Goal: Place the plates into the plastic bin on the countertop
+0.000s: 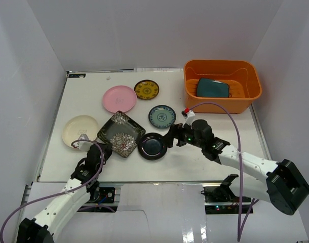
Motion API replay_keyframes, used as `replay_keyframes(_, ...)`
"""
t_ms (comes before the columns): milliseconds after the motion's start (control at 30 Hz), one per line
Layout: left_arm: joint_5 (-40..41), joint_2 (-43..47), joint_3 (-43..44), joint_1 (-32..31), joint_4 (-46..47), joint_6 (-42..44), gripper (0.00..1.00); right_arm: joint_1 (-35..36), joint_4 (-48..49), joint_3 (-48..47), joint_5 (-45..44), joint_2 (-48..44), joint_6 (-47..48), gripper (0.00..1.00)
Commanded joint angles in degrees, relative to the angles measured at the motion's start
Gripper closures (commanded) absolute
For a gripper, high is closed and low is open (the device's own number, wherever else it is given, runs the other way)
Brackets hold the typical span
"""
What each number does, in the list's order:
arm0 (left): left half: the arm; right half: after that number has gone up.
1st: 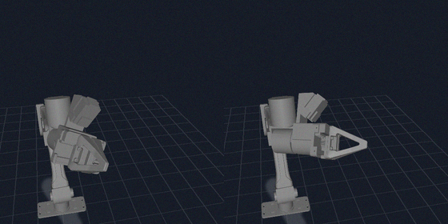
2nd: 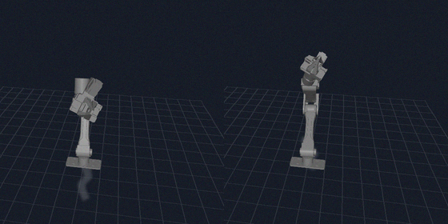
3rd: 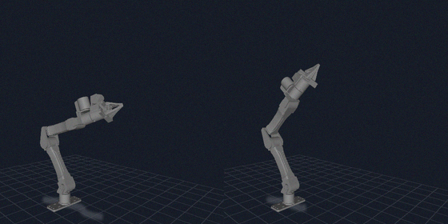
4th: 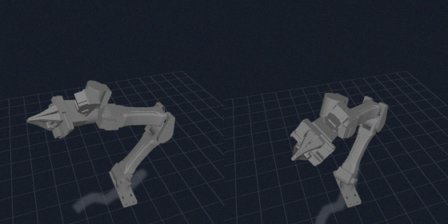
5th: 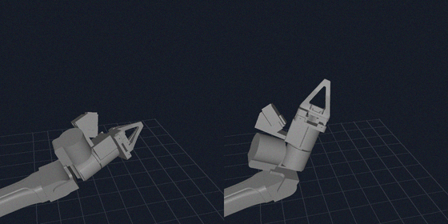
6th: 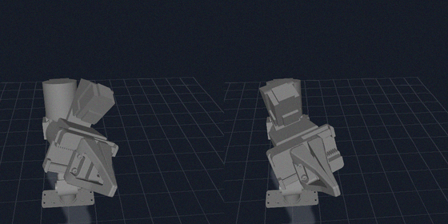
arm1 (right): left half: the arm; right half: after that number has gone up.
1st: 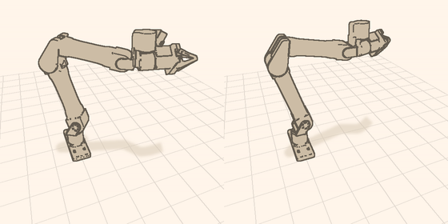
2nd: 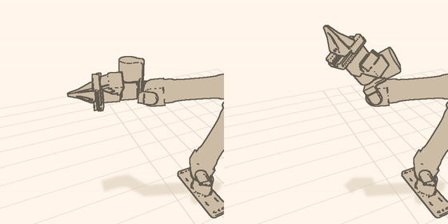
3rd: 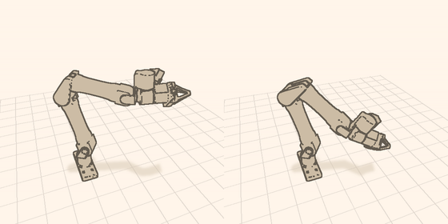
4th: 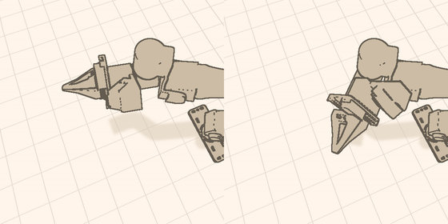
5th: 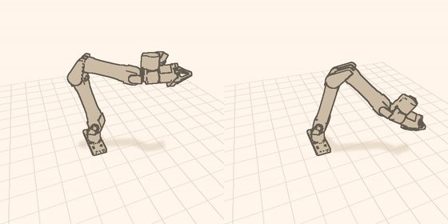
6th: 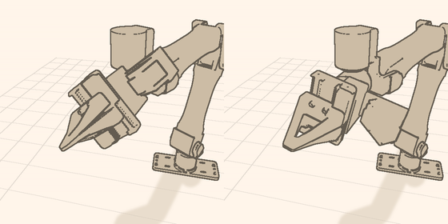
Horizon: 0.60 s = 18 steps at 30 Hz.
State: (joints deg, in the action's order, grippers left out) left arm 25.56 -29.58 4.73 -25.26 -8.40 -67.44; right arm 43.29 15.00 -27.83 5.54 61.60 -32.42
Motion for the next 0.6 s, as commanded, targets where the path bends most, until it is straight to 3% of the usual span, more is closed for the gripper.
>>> replay_keyframes(0,-0.5,5.8,6.8,-0.2,-4.2,4.9,1.00,0.5,2.1,-5.8,8.2,4.7,5.3,0.03)
replay_keyframes(167,-0.8,9.3,16.9,-0.1,-4.6,10.7,1.00,0.5,-2.2,-14.0,14.9,10.0,13.0,0.10)
replay_keyframes(367,-5.8,9.0,23.1,-0.2,-4.9,16.2,1.00,0.1,-4.5,-21.6,17.8,13.9,18.9,0.10)
replay_keyframes(567,-19.6,4.6,29.6,-0.2,-8.1,20.6,1.00,-3.0,-5.7,-27.2,16.5,15.9,18.9,0.10)
